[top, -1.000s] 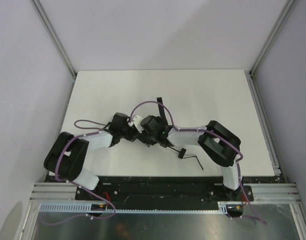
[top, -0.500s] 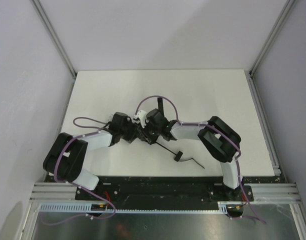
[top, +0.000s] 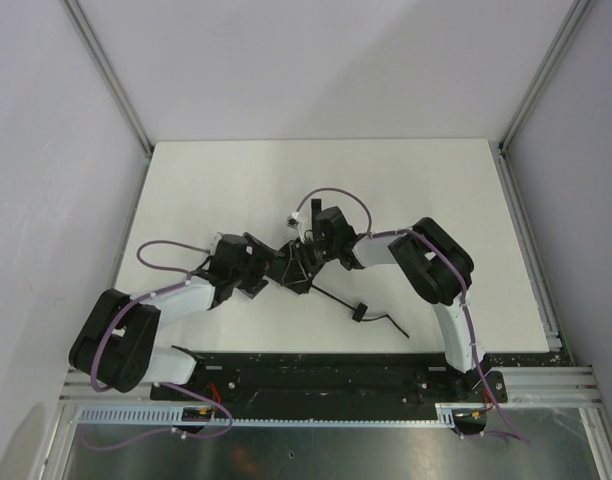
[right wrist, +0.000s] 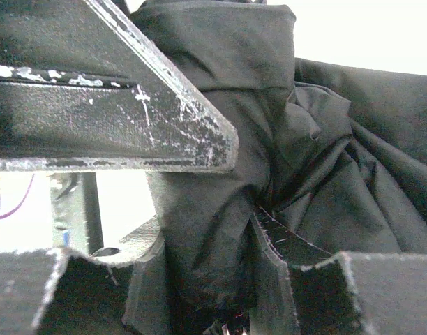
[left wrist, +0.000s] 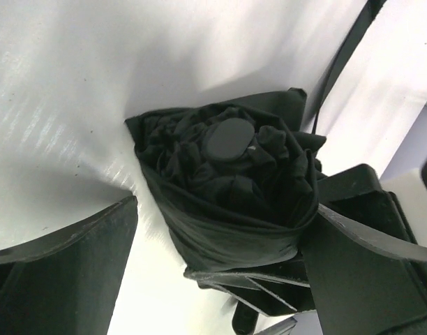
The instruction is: Put away the umbrella
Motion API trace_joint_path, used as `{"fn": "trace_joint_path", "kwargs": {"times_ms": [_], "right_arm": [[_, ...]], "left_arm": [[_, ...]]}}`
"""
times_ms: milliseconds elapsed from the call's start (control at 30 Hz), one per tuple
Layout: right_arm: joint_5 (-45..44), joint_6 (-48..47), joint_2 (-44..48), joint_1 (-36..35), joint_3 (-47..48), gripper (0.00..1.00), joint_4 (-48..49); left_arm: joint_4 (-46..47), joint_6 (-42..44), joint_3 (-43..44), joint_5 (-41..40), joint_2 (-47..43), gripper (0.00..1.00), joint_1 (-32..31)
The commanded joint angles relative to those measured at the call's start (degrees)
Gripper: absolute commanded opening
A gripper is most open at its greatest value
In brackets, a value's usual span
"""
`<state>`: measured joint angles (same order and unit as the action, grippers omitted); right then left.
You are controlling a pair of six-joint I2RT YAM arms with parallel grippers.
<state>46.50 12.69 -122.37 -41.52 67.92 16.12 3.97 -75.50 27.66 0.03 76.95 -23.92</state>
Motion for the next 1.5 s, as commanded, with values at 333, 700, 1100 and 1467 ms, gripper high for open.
{"fn": "trace_joint_path", "kwargs": {"times_ms": [333,700,1100,1467], "right_arm": [[11.98,22.43,-11.90,3.67,-6.47,0.00,2.17],[15.76,32.95,-13.08,3.64,-7.66,0.00,14.09],[15.51,30.96,-10.46,2.82,-7.62,0.10,12.41],[0.47,14.79,7.07,4.86,-4.95,0.96,-9.59]], "left_arm": [[-1.66,-4.79,-4.77,-1.33,5.35,0.99,-3.50],[-3.60,-10.23,-6.06,-5.36,7.83,0.91,-6.13],[-0.99,-2.24,-6.02,-10.77,7.11,0.40,-6.51],[0.19,0.82,-5.29,-8.74,9.22,0.25,-6.48]]}}
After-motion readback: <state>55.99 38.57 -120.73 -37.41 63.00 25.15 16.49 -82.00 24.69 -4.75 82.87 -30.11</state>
